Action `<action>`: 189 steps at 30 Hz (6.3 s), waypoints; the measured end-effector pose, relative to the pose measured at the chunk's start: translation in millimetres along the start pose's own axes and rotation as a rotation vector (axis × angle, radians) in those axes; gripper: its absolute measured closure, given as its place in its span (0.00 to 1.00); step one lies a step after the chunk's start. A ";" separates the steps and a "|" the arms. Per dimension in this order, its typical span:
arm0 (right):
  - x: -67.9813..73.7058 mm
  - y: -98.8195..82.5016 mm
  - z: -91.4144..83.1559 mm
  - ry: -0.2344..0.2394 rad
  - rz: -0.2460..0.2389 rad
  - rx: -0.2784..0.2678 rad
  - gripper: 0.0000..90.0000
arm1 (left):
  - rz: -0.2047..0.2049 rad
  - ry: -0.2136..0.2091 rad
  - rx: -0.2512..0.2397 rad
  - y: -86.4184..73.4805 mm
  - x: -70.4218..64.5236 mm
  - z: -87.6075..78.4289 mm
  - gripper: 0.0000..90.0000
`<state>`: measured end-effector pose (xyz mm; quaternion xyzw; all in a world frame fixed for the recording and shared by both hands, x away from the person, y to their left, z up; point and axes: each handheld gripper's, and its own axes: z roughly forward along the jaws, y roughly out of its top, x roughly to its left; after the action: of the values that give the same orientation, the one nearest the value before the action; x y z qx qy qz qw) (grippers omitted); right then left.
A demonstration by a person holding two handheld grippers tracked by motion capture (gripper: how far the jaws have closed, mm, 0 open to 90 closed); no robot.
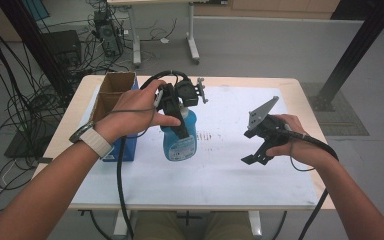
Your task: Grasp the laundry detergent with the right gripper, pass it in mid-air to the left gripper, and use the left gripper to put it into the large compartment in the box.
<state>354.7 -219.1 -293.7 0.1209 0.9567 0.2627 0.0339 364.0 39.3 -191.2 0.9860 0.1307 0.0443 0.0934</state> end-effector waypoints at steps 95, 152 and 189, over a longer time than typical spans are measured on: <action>-38.5 8.2 -31.8 -0.020 -0.090 0.126 0.14 | -0.945 0.264 0.051 -58.0 85.8 -129.1 0.42; -42.7 -6.4 -28.4 -0.021 -0.047 0.115 0.14 | -1.125 0.339 0.085 -112.0 122.9 -85.7 0.42; -45.0 -16.2 -22.8 -0.015 -0.008 0.111 0.14 | -1.140 0.305 0.081 -146.2 131.7 2.3 0.42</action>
<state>392.0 -255.1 -282.4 0.1208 0.9700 0.2080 0.0351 454.5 212.5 -213.8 0.7454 0.6535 0.1236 0.0448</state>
